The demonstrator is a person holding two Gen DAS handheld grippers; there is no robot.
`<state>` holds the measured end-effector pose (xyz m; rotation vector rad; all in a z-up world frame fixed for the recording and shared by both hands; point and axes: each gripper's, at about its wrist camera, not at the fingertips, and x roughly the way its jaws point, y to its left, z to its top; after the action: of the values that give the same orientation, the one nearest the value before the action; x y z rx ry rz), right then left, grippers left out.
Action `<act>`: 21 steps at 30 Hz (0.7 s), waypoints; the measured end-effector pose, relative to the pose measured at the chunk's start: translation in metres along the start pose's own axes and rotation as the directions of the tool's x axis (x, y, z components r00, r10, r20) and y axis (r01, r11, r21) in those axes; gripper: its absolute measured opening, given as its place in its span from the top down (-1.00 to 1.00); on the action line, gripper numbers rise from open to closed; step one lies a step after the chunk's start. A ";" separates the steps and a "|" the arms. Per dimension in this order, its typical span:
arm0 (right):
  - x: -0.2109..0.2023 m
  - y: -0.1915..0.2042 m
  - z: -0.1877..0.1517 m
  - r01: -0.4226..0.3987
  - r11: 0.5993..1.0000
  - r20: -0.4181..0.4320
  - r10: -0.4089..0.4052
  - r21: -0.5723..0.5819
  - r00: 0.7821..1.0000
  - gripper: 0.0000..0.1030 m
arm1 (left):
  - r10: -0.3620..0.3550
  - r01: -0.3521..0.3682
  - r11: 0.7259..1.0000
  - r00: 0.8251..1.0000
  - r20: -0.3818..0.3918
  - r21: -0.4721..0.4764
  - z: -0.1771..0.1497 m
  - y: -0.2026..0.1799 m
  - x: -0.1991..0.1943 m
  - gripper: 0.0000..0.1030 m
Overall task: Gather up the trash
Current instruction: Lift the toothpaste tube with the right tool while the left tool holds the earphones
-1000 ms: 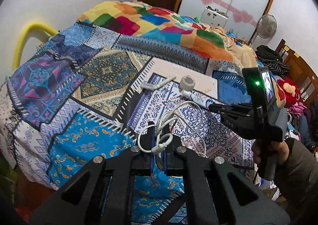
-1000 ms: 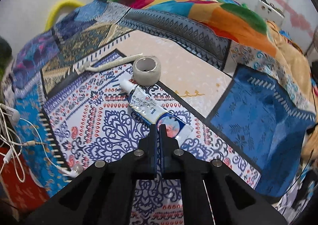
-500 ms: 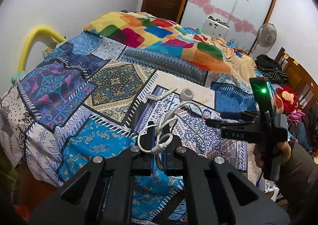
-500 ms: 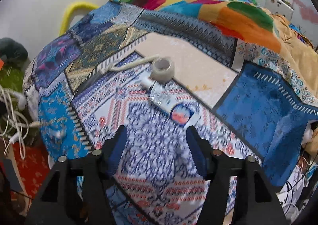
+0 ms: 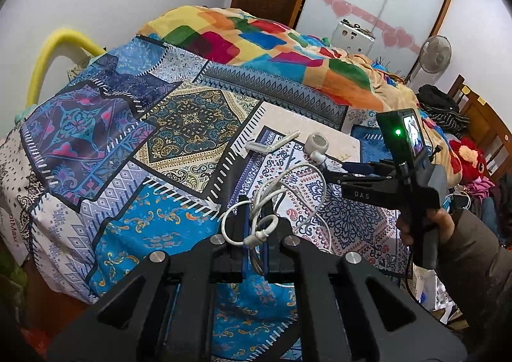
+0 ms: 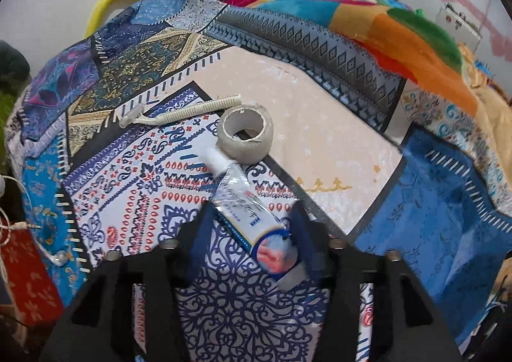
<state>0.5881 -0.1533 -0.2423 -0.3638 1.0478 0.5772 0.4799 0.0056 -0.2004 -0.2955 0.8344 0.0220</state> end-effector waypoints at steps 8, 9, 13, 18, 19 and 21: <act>-0.018 0.004 -0.015 -0.025 0.998 0.010 0.024 0.066 1.000 0.55 | -0.009 0.009 1.000 1.000 0.010 -0.005 0.001 -0.003 -0.012 0.90; -0.022 0.005 -0.017 -0.028 0.997 0.013 0.028 0.069 1.000 0.55 | -0.011 0.011 1.000 1.000 0.014 -0.007 0.001 -0.004 -0.017 0.90; -0.055 0.014 -0.025 -0.044 0.994 0.042 0.040 0.098 0.998 0.55 | -0.009 0.010 1.000 0.999 0.042 -0.007 0.005 -0.007 -0.041 0.90; -0.108 0.033 -0.032 -0.069 0.992 0.103 0.059 0.102 0.993 0.55 | 0.011 -0.012 1.000 0.996 0.086 0.010 0.007 -0.010 -0.080 0.90; -0.124 0.038 -0.034 -0.082 0.991 0.123 0.069 0.103 0.990 0.55 | 0.012 -0.013 1.000 0.996 0.093 0.009 0.006 -0.010 -0.087 0.90; -0.146 0.049 -0.035 -0.098 0.990 0.155 0.082 0.101 0.984 0.55 | 0.020 -0.021 1.000 0.994 0.107 0.009 0.004 -0.009 -0.103 0.90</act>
<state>0.4797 -0.1731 -0.1291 -0.1750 0.9485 0.6164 0.4150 0.0080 -0.1203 -0.2740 0.7307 0.0522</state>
